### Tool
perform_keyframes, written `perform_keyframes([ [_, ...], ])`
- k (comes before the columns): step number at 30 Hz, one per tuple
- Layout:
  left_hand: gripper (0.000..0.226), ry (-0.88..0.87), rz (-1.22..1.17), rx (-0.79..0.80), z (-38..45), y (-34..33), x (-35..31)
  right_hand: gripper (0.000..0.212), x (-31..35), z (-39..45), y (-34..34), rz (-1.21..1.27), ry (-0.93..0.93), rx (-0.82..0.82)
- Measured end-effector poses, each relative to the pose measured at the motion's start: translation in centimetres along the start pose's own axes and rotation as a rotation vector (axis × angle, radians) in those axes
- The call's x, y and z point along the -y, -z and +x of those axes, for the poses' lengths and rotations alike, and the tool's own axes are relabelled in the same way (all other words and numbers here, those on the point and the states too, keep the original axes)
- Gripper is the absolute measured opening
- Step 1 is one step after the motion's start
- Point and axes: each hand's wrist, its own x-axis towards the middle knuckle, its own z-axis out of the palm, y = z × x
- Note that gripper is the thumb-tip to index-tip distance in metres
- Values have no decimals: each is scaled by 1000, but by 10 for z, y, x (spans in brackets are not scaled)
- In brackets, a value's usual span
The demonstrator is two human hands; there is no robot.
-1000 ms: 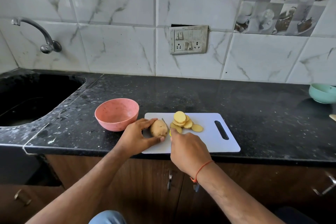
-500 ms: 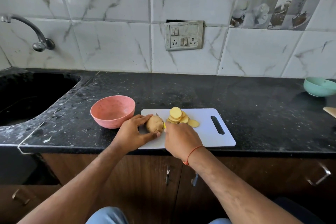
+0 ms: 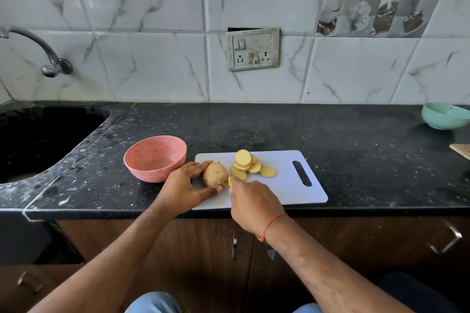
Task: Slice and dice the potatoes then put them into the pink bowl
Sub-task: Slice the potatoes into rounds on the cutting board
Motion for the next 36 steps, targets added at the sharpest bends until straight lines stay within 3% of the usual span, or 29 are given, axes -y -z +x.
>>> perform_keyframes([
  [3, 83, 7, -5, 10, 1, -1, 1, 32, -7, -13, -2, -24, 14, 18],
  [8, 82, 14, 5, 11, 0, 0, -1, 20, -4, 7, 1, -6, -20, 54],
  [20, 80, 7, 9, 17, 0, 2, -1, 16, -3, 12, -5, -4, -46, 91],
  [27, 84, 4, 3, 17, -1, 3, 1, 29, -10, -19, -11, -73, -1, 81],
  [31, 80, 35, -36, 16, -1, 2, 0, 48, -13, -34, -9, -175, 35, 59],
  [36, 80, 83, -103, 21, -1, 2, 0, 34, -26, -36, 5, -158, 7, 7],
])
